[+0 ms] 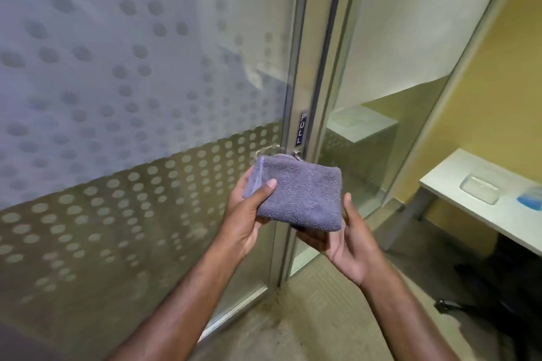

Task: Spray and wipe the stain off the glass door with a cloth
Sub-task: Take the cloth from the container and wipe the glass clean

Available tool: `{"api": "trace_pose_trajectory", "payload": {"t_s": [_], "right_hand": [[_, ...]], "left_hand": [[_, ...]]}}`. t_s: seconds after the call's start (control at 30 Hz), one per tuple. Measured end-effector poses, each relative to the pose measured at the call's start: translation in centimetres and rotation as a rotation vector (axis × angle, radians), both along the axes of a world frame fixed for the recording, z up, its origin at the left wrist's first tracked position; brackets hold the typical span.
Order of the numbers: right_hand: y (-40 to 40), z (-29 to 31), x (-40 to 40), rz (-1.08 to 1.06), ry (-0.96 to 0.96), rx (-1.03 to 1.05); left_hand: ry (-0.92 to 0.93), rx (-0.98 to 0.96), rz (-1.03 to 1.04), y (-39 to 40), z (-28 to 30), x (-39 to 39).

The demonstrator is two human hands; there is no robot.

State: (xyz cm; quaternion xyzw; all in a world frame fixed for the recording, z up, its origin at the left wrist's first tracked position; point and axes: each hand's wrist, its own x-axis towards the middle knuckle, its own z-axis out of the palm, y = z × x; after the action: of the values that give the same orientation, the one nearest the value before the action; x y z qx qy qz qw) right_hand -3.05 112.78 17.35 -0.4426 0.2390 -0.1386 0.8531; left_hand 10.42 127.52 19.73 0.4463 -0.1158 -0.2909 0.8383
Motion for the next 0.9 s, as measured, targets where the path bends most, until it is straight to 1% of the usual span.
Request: {"api": "trace_pose_trajectory", "payload": {"t_s": [0.03, 0.13, 0.2, 0.27, 0.33, 0.4, 0.47, 0.57, 0.67, 0.73, 0.9], "right_hand": [[-1.3, -0.2, -0.5, 0.028, -0.037, 0.051], [-5.4, 0.6, -1.8, -0.034, -0.136, 0.089], [-8.4, 1.3, -3.5, -0.050, -0.171, 0.022], [-11.4, 1.4, -5.4, -0.030, -0.182, -0.112], [-13.9, 1.5, -7.5, -0.038, -0.135, -0.305], [-16.1, 1.3, -9.3, -0.056, -0.089, -0.471], [-18.1, 1.3, -11.1, -0.117, -0.078, -0.586], [-21.9, 1.3, -13.5, -0.191, -0.039, -0.654], [-25.6, 1.5, -15.4, -0.214, 0.021, -0.691], [-27.8, 1.8, -16.4, -0.258, 0.088, -0.706], [-32.8, 1.5, -17.9, -0.460, 0.314, -0.816]], "left_hand": [[-0.022, 0.007, -0.024, -1.4, 0.0, -0.4], [-0.087, 0.041, -0.077, -5.4, -0.4, -1.5], [-0.128, 0.070, -0.113, -8.0, -0.7, -2.0], [-0.185, 0.107, -0.148, -10.8, -1.1, -2.5], [-0.239, 0.139, -0.194, -13.7, -1.6, -3.1], [-0.245, 0.174, -0.266, -16.6, -2.2, -4.0], [-0.238, 0.236, -0.372, -19.4, -2.7, -4.9], [-0.237, 0.349, -0.556, -23.4, -3.0, -5.8], [-0.266, 0.377, -0.657, -27.5, -3.1, -6.5], [-0.302, 0.343, -0.648, -30.3, -3.0, -6.9], [-0.354, 0.250, -0.574, -37.7, -3.7, -7.9]]}}
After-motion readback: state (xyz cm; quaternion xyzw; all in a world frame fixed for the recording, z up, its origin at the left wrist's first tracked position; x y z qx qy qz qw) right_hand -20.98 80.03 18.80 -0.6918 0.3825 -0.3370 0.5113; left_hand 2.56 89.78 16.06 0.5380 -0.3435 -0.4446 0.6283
